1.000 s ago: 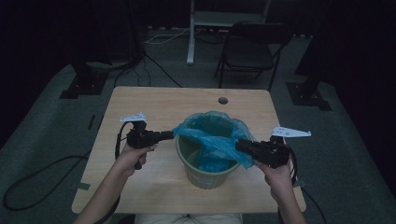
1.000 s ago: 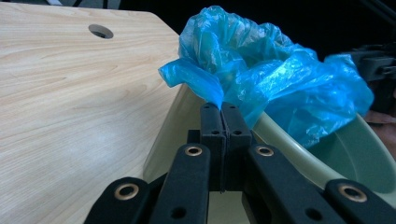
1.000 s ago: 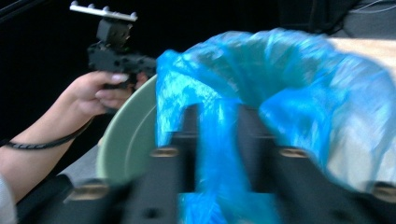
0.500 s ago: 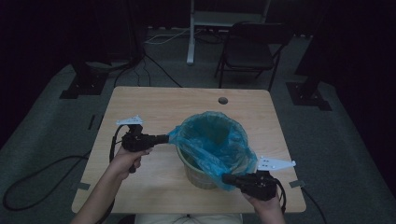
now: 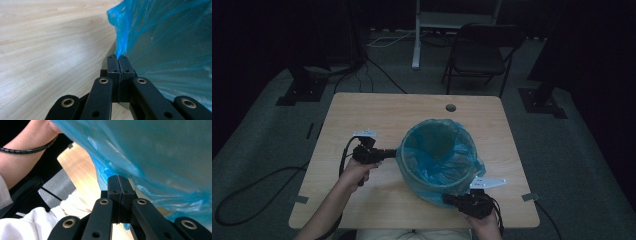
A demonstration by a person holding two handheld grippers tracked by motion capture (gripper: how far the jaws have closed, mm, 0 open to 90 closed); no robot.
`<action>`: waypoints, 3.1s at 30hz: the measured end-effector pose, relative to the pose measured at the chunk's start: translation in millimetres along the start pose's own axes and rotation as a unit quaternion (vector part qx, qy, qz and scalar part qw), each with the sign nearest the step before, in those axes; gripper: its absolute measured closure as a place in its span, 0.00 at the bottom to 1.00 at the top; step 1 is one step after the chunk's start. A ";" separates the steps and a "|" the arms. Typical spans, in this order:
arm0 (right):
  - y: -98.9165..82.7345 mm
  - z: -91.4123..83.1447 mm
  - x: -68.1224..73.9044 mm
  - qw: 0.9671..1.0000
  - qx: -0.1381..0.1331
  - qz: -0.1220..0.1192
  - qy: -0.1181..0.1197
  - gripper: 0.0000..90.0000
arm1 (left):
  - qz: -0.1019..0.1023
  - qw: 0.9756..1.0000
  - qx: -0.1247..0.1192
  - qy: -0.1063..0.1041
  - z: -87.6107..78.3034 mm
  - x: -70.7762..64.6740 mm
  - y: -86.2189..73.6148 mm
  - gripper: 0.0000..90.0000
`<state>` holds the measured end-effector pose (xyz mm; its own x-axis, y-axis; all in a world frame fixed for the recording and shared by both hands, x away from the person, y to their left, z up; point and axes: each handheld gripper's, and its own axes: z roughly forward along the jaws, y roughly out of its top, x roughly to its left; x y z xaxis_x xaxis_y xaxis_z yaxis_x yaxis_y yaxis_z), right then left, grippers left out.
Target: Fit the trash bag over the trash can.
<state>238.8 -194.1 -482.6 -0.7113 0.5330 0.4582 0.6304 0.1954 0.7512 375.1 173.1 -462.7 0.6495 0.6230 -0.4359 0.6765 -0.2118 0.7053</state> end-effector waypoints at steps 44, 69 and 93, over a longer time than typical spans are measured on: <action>33.2 -37.6 -106.0 0.988 -0.003 0.072 -0.139 1.00 | 0.019 0.998 0.034 0.039 20.9 2.1 -13.1 1.00; 15.7 -7.9 -138.0 0.981 0.019 0.092 -0.171 0.62 | 0.048 0.996 -0.009 0.075 23.9 10.2 -26.4 0.58; 37.1 -51.7 -132.5 0.972 -0.103 0.019 -0.209 0.17 | 0.107 0.977 -0.159 0.093 -10.1 -4.9 -46.4 0.06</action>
<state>340.4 -300.0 -490.9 -0.4732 0.8327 0.2874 0.5476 0.0225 0.8364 337.1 187.5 -487.7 0.6704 0.7220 -0.1712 0.3712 -0.1266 0.9199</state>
